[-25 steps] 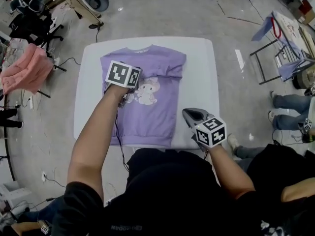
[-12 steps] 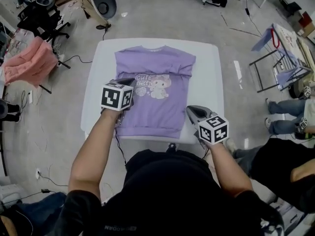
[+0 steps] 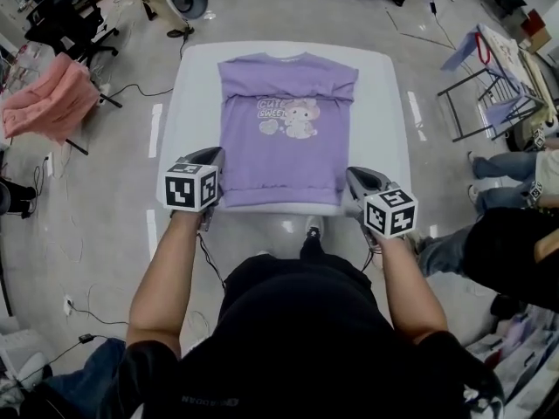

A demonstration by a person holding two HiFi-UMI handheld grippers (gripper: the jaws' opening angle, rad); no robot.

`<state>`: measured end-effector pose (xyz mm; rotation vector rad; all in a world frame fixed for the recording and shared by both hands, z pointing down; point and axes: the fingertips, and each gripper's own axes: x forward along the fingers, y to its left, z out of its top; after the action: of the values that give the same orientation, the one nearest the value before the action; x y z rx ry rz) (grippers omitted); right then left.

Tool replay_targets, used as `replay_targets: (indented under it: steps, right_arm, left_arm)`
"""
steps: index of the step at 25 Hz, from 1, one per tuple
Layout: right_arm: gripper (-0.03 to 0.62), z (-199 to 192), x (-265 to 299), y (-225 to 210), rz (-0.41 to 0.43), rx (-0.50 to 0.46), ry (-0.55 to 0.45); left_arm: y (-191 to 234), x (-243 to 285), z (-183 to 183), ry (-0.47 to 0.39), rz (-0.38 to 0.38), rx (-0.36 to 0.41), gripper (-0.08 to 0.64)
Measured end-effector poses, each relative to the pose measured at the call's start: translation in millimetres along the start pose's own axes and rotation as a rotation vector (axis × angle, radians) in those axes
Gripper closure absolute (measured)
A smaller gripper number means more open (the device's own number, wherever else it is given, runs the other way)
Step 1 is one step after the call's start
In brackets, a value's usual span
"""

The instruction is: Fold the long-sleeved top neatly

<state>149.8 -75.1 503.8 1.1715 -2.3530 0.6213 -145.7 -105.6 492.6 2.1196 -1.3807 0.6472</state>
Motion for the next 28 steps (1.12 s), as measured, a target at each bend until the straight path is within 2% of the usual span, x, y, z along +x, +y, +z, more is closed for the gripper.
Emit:
replay_targets:
  steps: [3,5,8,11,13,16,18,23,25,28]
  right_arm:
    - [0.588,-20.1,-5.1,5.7,-0.040,0.014,0.022]
    - [0.588,-32.0,-8.0,8.2,-0.069,0.003,0.036]
    - [0.586,-53.4,-11.2,13.0,-0.095,-0.047,0.080]
    - [0.586,-76.7,-9.9,18.1,-0.099,-0.135,0.143]
    - [0.571,-91.7,-7.4,21.3,-0.098,-0.229,0.200]
    - [0.546,-112.0,-1.1,26.6,-0.083,-0.427,0.303]
    - [0.525,-121.6,5.0,29.5,-0.067,-0.586,0.367]
    - [0.485,-140.9,16.1,27.6,-0.034,-0.972,0.490]
    - [0.476,-145.4,19.6,24.5,-0.018,-1.071,0.520]
    - [0.479,-147.3,24.4,23.2,-0.001,-1.164,0.536]
  left_arm:
    - [6.0,-5.7,-35.6,0.019,-0.004,-0.027,0.554]
    - [7.2,-6.9,-57.8,0.042,-0.008,-0.017,0.554]
    - [1.4,-6.5,-92.4,0.105,-0.027,0.036,0.552]
    - [-9.0,-5.4,-122.0,0.168,-0.067,0.132,0.552]
    - [-14.9,-5.3,-137.1,0.212,-0.083,0.217,0.551]
    - [-24.3,-4.8,-151.9,0.261,-0.109,0.347,0.540]
    - [-29.3,-3.1,-160.2,0.289,-0.122,0.444,0.480]
    - [-34.6,-1.6,-174.7,0.346,-0.100,0.768,0.454]
    - [-33.5,1.2,-179.3,0.364,-0.095,0.859,0.449]
    - [-30.0,6.1,-184.3,0.387,-0.084,0.922,0.445]
